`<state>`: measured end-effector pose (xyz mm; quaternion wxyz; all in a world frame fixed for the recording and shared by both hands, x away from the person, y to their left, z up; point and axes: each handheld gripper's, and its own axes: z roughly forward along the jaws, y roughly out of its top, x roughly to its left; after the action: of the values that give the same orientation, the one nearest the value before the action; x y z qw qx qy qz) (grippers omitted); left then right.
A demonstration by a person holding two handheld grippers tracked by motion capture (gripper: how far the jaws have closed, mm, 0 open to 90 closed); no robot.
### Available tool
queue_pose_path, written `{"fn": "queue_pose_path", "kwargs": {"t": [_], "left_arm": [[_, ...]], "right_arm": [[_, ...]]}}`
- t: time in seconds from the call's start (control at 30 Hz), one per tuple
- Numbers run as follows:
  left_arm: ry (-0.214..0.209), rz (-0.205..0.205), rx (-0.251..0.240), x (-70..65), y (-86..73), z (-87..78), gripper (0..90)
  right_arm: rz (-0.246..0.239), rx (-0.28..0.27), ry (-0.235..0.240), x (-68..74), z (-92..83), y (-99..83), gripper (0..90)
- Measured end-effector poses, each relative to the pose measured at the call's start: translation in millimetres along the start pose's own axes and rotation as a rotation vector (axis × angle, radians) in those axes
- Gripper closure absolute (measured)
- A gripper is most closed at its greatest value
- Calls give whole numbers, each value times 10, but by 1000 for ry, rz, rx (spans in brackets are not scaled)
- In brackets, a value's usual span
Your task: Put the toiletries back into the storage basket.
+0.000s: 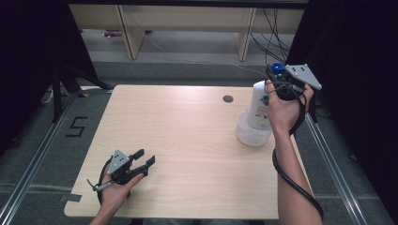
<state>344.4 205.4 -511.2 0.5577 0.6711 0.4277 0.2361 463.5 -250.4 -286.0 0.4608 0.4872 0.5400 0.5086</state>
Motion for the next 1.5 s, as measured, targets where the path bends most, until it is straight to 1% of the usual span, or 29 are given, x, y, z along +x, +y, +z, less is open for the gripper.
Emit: {"fn": "queue_pose_path", "kwargs": {"t": [0.03,0.07,0.13,0.2,0.23,0.27,0.3,0.37,0.4,0.57,0.6,0.7,0.8,0.83,0.87,0.97,1.0,1.03,1.1,1.17,1.2,1.23,1.27,1.37,1.4,1.5], "left_arm": [[0,1,0,1,0,1,419],[0,1,0,0,-1,2,419],[1,2,2,0,-2,4,419],[-9,-1,-9,-1,-8,17,419],[-9,-1,-11,-3,-9,19,419],[-9,-3,-12,-5,-10,21,419],[-2,-2,-2,-8,-7,13,419],[0,0,1,-9,-5,10,419],[0,2,2,-8,-5,9,419],[-3,2,3,-9,-6,12,419],[-3,3,2,-8,-5,11,419],[-10,-4,-12,-3,-10,21,419],[-10,-1,-7,2,-12,16,419],[-2,1,4,-1,-9,8,419],[-5,2,3,-1,-11,12,419],[-6,3,3,-4,-12,14,419],[-6,4,4,-3,-13,13,419],[-5,3,5,0,-14,12,419],[-4,3,5,0,-13,12,419],[-5,3,3,-4,-12,11,419],[-7,2,2,-7,-12,12,419],[-7,2,2,-7,-12,13,419],[-7,2,3,-8,-14,15,419],[-7,3,11,-8,-19,18,419],[-5,-4,10,-13,-20,19,419],[-5,-1,10,-12,-18,18,419]], "right_arm": [[8,10,-1,4,-4,-13,603],[3,10,-5,-3,4,-39,603],[11,14,0,-1,2,-46,603],[-3,13,-3,-13,6,-65,603],[9,18,-2,-7,4,-81,603],[9,18,-2,-7,4,-81,603],[6,17,2,-10,8,-89,603],[4,15,3,-12,17,-107,603],[12,22,2,-9,14,-116,603],[-6,37,2,-10,25,-161,603],[7,36,-2,0,34,-189,603],[2,44,-1,-9,46,-213,603],[6,49,-6,-12,55,-263,604],[8,51,-7,-15,56,-281,604],[19,57,-8,-13,56,-315,604],[11,60,-6,-24,64,-366,604],[28,72,-6,-14,60,-379,604],[14,66,-5,-25,66,-397,604],[21,72,-5,-19,66,-413,604],[12,73,0,-23,71,-442,604],[27,78,-4,-9,70,-456,604],[13,76,8,-18,78,-468,604],[14,76,0,-18,79,-491,604],[14,87,3,-22,76,-512,603],[13,87,6,-24,80,-523,603],[11,88,2,-24,78,-546,603]]}}
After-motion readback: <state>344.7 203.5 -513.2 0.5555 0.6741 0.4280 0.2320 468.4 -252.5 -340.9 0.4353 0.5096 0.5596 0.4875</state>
